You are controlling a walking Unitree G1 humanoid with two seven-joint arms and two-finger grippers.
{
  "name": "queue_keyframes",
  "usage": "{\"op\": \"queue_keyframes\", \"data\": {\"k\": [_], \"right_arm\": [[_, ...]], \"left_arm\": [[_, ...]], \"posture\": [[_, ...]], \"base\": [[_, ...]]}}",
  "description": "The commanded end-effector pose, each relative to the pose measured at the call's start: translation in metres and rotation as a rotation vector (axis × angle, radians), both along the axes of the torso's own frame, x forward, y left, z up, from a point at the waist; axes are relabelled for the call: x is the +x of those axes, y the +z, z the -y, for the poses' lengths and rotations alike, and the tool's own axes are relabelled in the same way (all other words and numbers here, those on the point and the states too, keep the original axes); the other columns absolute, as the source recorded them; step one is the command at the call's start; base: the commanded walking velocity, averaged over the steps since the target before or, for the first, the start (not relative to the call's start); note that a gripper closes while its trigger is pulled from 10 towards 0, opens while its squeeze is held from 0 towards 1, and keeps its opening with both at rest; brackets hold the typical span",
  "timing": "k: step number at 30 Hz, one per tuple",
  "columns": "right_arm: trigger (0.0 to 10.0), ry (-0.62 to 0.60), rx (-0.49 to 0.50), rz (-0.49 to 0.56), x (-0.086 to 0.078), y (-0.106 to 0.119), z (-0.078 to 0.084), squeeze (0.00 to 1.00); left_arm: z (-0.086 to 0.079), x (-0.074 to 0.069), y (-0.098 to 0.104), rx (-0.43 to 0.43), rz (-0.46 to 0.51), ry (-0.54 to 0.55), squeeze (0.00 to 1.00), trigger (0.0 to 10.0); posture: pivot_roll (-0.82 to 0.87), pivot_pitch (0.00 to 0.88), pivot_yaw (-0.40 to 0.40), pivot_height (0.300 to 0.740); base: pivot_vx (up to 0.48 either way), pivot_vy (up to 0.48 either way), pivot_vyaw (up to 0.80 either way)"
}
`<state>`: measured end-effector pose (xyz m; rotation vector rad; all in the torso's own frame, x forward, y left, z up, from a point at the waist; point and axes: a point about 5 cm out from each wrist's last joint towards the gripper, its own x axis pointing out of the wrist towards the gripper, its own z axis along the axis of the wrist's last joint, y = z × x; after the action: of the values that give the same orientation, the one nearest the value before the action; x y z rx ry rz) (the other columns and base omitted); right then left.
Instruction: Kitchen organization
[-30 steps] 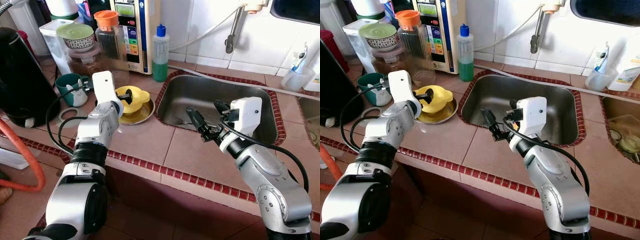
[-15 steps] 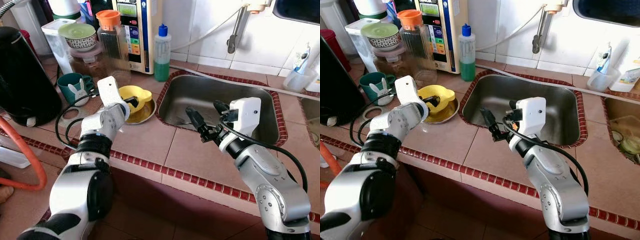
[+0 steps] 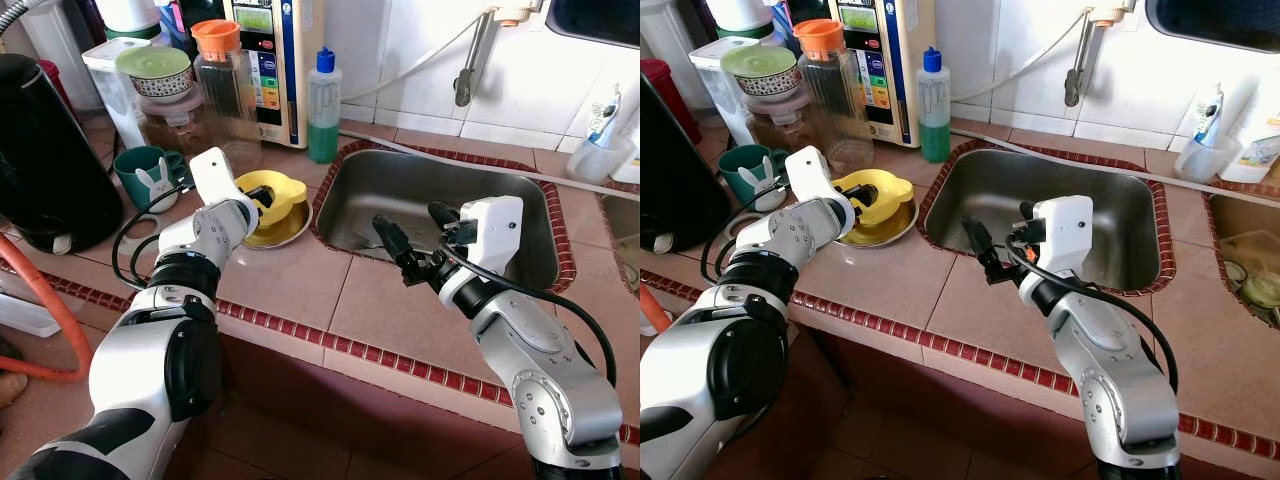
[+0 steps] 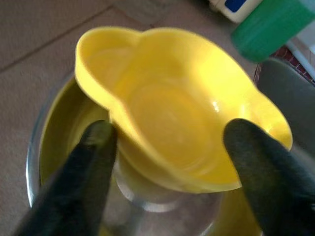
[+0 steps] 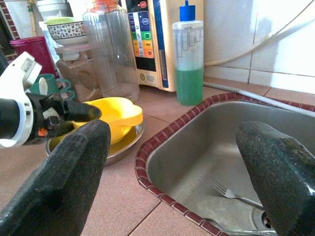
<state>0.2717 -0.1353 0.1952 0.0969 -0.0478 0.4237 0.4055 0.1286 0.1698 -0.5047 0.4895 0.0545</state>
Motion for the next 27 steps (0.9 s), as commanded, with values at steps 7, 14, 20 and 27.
{"op": "queue_keyframes", "data": {"k": [7, 14, 20, 27], "right_arm": [[10.0, 0.005, -0.006, 0.015, -0.0013, 0.0038, 0.0016, 0.93], [10.0, 0.019, -0.006, 0.012, -0.0028, 0.0032, 0.0002, 0.93], [10.0, 0.027, -0.005, 0.016, -0.0025, 0.0043, -0.0006, 0.93], [10.0, 0.091, 0.036, 0.044, -0.0072, 0.0099, -0.0074, 0.91]], "left_arm": [[0.0005, -0.001, -0.0034, -0.034, -0.04, -0.009, 0.0, 0.0], [0.0008, -0.0012, -0.0049, -0.04, -0.041, -0.008, 0.0, 0.0], [-0.0011, -0.0007, -0.0044, -0.031, -0.035, 0.003, 0.0, 0.0], [-0.0073, -0.0003, -0.0049, 0.004, -0.016, 0.033, 0.0, 0.0]], "posture": [[-0.02, 0.0, 0.074, 0.74], [-0.02, 0.0, 0.074, 0.74], [-0.02, 0.0, 0.074, 0.74], [-0.02, 0.0, 0.073, 0.74]], "base": [[0.0, 0.0, 0.0], [0.0, 0.0, 0.0], [0.0, 0.0, 0.0], [0.0, 0.0, 0.0]]}}
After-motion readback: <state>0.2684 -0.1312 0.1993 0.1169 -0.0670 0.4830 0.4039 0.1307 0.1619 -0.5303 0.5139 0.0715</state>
